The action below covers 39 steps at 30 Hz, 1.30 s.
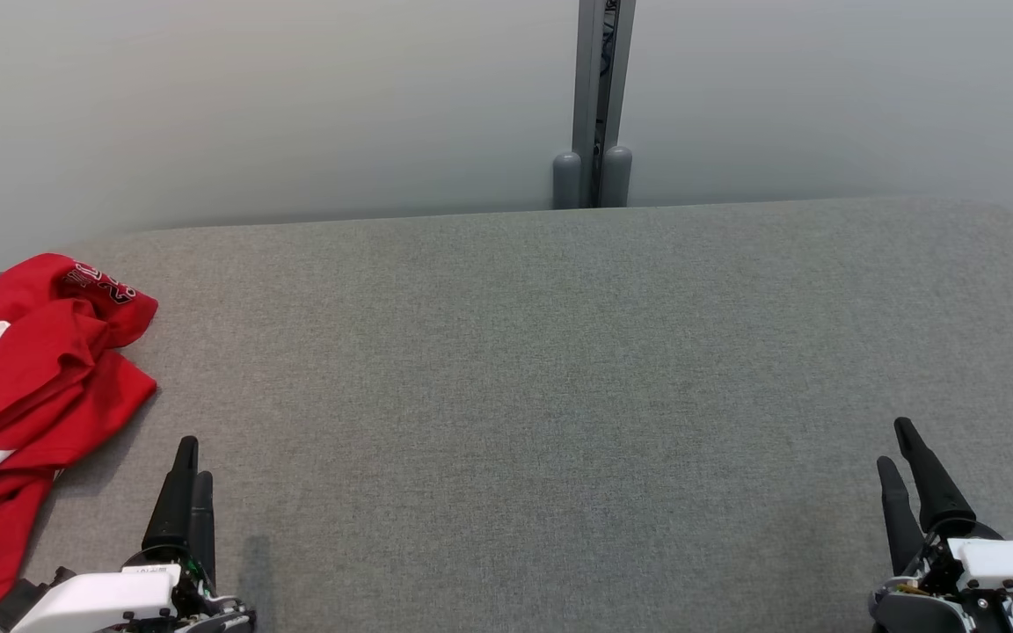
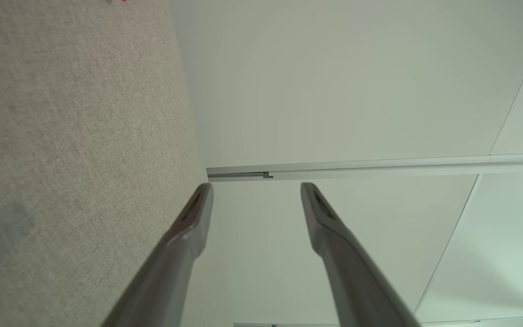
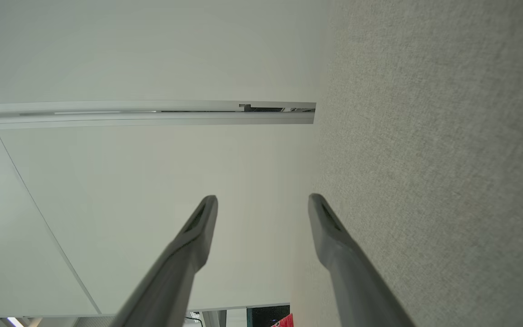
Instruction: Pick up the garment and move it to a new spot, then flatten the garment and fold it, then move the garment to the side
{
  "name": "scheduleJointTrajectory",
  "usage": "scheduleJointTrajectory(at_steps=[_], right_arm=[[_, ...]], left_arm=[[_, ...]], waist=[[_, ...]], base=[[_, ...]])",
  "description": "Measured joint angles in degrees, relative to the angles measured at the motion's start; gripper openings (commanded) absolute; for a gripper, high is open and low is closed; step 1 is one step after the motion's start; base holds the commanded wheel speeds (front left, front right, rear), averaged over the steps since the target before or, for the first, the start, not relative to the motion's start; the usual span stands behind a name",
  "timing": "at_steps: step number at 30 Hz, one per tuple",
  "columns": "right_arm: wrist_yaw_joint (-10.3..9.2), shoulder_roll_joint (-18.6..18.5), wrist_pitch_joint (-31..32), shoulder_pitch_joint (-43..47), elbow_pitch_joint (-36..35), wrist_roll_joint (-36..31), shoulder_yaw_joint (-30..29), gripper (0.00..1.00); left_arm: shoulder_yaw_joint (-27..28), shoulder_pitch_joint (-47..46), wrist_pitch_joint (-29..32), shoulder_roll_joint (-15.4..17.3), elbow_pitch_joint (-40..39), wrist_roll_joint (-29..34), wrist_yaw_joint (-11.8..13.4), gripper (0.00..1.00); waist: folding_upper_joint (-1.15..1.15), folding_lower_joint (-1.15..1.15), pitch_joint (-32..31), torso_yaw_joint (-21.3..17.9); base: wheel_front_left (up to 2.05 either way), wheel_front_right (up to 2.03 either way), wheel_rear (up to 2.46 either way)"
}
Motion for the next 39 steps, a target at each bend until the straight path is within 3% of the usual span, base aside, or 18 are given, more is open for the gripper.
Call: scheduleJointTrajectory(at_steps=[13,24,39], right_arm=[[0.0,-1.58,-3.91,-0.36,-0.36,-8.48,2.79,1.0],[0.01,-1.9,-6.32,-0.92,-0.08,-19.72,4.15,1.0],[0.01,-2.24,-9.4,-1.38,0.97,-35.86,5.75,1.0]], left_arm=[[-0.59,-0.11,-3.44,0.14,0.3,12.77,0.0,1.0],[-0.62,-0.12,-5.97,0.27,0.33,25.6,0.01,1.0],[-1.85,-0.1,-9.06,0.49,0.45,41.21,1.98,1.0]], waist=[[0.0,0.0,0.24,-0.18],[0.0,0.0,0.32,-0.36],[0.0,0.0,0.28,-0.74]], base=[[0.0,0.0,0.0],[0.0,0.0,0.0],[0.0,0.0,0.0]])
